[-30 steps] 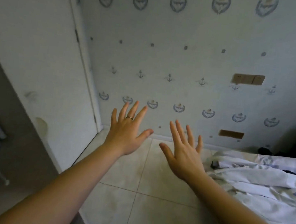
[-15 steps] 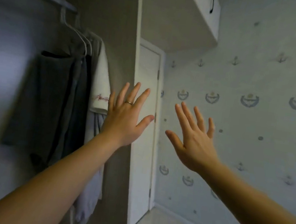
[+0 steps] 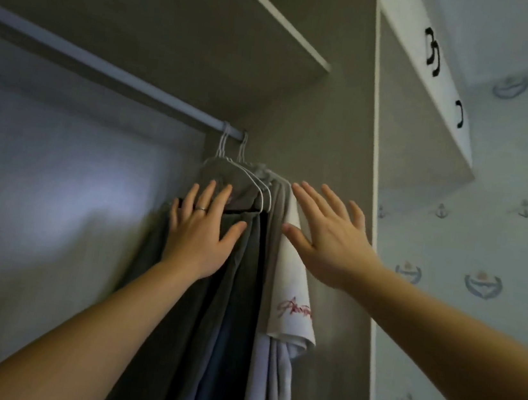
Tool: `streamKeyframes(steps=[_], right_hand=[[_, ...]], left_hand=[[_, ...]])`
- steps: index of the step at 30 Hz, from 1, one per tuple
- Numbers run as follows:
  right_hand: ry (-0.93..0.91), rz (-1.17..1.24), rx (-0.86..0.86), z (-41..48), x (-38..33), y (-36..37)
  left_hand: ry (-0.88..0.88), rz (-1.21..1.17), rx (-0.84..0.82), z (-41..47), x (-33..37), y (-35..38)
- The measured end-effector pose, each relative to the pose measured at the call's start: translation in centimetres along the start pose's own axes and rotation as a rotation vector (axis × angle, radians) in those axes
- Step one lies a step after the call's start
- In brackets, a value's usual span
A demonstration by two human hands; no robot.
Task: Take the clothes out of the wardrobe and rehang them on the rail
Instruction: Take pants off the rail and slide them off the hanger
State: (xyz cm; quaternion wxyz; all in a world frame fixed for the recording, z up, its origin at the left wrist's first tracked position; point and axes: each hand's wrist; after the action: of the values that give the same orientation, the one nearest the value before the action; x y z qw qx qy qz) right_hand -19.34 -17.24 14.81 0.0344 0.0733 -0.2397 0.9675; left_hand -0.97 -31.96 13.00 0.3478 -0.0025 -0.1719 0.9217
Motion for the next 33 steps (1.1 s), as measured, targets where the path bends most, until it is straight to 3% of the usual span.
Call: streamKeyframes(steps=[3,8,16,26,33], right_hand=[[-0.047,0.010,0.044,5.0,-0.9,1.8],[-0.094,-0.050,-0.035,12.2,-2.3,4.2],[0.027,-0.098,-0.141,19.6,-4.3,8.2],[0.143,-0.135,0.039,22.8,-7.4,10.1],[0.245,0.063,0.146,23.5,-7.4,10.3]], left_hand=[[-0.115,-0.048,-0.045,2.6,-3.4,1.8],[-0.278,-0.086,-0.137,6.0,-7.5,5.0],[-0.520,-0.396,-0.335,8.6,-10.4,9.3],[-0.495,-0.466,-0.334,8.3,-11.4,11.4],[-0.459,-0.493,-0.344,8.0,-11.6,11.6]])
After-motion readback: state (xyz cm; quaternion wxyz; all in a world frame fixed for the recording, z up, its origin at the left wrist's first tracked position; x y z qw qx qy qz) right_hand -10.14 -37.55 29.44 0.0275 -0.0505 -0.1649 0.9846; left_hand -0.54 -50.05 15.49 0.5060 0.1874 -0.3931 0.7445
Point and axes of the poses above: each hand's wrist, its own z-axis towards the middle knuckle, its own y-axis out of the palm, x = y × z, and after that the axes turned 5 degrees about x, right-handed
